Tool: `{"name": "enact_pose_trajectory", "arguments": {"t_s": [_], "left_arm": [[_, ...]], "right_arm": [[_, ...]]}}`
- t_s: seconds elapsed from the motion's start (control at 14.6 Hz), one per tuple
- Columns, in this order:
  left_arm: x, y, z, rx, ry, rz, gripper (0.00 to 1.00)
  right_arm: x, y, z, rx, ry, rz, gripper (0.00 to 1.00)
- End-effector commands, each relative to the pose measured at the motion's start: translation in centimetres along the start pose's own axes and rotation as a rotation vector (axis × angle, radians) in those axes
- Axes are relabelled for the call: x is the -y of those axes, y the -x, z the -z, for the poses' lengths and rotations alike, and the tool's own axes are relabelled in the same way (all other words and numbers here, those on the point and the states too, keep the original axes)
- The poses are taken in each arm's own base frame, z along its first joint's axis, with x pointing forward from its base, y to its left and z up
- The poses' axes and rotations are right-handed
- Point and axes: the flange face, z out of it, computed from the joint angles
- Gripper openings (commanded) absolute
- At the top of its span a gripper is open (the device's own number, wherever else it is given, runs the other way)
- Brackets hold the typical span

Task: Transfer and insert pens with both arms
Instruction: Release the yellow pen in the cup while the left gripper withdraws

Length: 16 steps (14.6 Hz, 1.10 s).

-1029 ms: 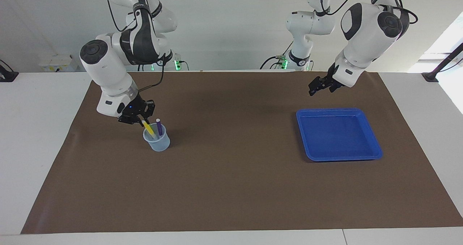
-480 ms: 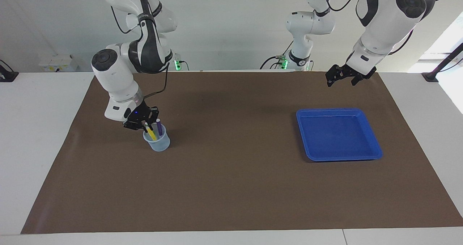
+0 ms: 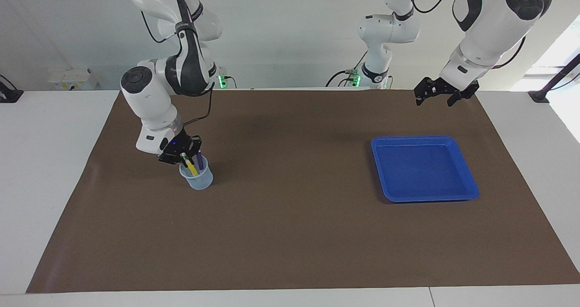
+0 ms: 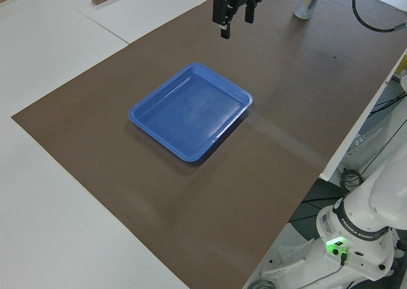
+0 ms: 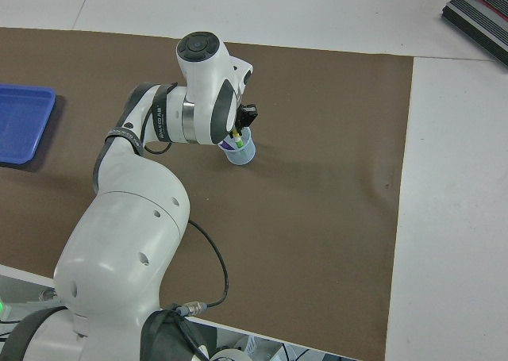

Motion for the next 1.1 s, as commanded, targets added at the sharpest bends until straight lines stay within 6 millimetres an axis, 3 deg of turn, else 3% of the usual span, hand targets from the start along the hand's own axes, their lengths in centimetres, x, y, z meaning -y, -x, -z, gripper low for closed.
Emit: {"name": "enact_pose_trajectory", "arguments": {"t_s": [0.0, 0.34, 0.41, 0.48, 0.55, 0.69, 0.82, 1.03], "left_arm": [[-0.2, -0.3, -0.3, -0.041, -0.011, -0.007, 1.00], [-1.1, -0.7, 1.4, -0.023, -0.007, -0.023, 1.00], [-1.2, -0.7, 1.4, -0.023, -0.008, -0.025, 1.00], [-0.8, -0.7, 1.4, -0.023, -0.005, -0.017, 1.00], [-0.8, -0.7, 1.3, -0.024, -0.006, -0.016, 1.00], [-0.4, -0.8, 1.2, -0.026, -0.002, -0.007, 1.00], [-0.4, -0.7, 1.3, -0.028, 0.000, -0.007, 1.00], [-0.3, -0.6, 1.4, -0.029, 0.000, -0.007, 1.00]], "right_arm": [[0.2, 0.9, -0.2, -0.001, 0.014, 0.028, 0.00], [0.3, 1.1, -0.5, -0.007, 0.017, 0.028, 0.00], [0.3, 1.1, -0.5, -0.007, 0.017, 0.028, 0.09], [0.3, 1.1, -0.5, -0.005, 0.016, 0.028, 0.31], [0.3, 1.0, -0.4, -0.005, 0.016, 0.028, 0.67], [0.2, 0.8, 0.0, -0.005, 0.015, 0.028, 0.83], [0.1, 0.2, 0.8, 0.000, 0.012, 0.031, 0.89], [-0.6, -1.3, 3.3, 0.027, -0.005, 0.030, 0.90]]}}
